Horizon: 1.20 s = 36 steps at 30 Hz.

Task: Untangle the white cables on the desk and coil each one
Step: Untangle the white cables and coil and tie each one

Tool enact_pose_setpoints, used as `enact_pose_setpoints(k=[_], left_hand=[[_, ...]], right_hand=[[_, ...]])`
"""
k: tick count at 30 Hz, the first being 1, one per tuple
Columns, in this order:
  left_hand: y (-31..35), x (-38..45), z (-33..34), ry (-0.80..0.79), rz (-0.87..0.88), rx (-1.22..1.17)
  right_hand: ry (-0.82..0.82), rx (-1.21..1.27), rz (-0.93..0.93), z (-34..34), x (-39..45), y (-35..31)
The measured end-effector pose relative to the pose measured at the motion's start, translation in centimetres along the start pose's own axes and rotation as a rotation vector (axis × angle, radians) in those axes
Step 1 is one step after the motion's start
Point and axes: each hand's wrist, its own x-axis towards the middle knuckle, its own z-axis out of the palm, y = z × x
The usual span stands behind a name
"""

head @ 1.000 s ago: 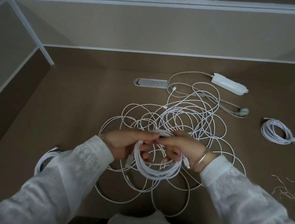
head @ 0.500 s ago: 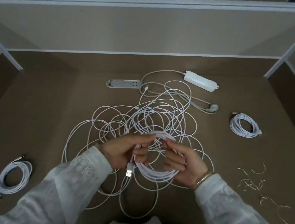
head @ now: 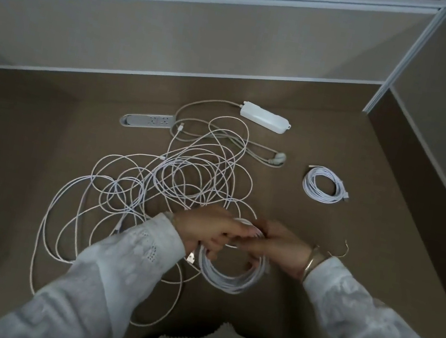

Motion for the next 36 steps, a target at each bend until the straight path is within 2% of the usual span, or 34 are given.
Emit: enact_pose_setpoints(k=[3,5,7,10,14,16,17,19,20,22,28,31,36], left_hand=[[0.4,1.5,1.7,-0.103,-0.009,-0.113],[0.2,2.5,2.8,-0.111,0.036,-0.257],[-0.2,3.7,3.8,-0.097,0.079,-0.299],[-0.1,5.5,5.2,-0.035,0.123,-0.178],[1.0,7.5,6.3,0.052,0.157,-0.027],[0.9,8.5,6.1,0.1,0.171,0.055],[0.6,9.0,5.7,0.138,0.161,0.093],[-0.3,9.8,5.0,0.214,0.11,0.167],[-0.8,10.0,4.7,0.241,0.079,0.193],[-1.6,10.3,4.0,0.274,0.033,0.205],[-3.2,10.2,3.9,0.274,0.016,0.078],[-3.5,10.5,3.9,0.303,0.018,0.04],[-3.1,10.6,4.3,0.315,0.025,-0.077]], right_hand=[[0.132,0.014,-0.018,-1.5,-0.7,0.9],[0.209,0.062,-0.035,-3.0,-1.1,1.7],[0.253,0.035,-0.059,-4.3,-1.5,2.5],[0.26,0.045,-0.073,-6.1,-1.6,3.5],[0.186,0.005,-0.049,-9.6,-2.6,3.6],[0.255,0.049,0.005,-11.3,-2.7,4.4],[0.353,0.005,0.02,-12.1,-2.4,5.2],[0.551,-0.412,0.062,-13.7,-1.4,7.5],[0.566,-0.641,0.118,-14.1,-0.9,8.7],[0.54,-0.841,0.265,-14.2,-0.1,10.2],[0.431,-1.133,0.49,-13.8,1.5,11.8],[0.457,-1.168,0.511,-14.2,2.1,12.3],[0.404,-1.123,0.495,-14.9,2.5,12.1]])
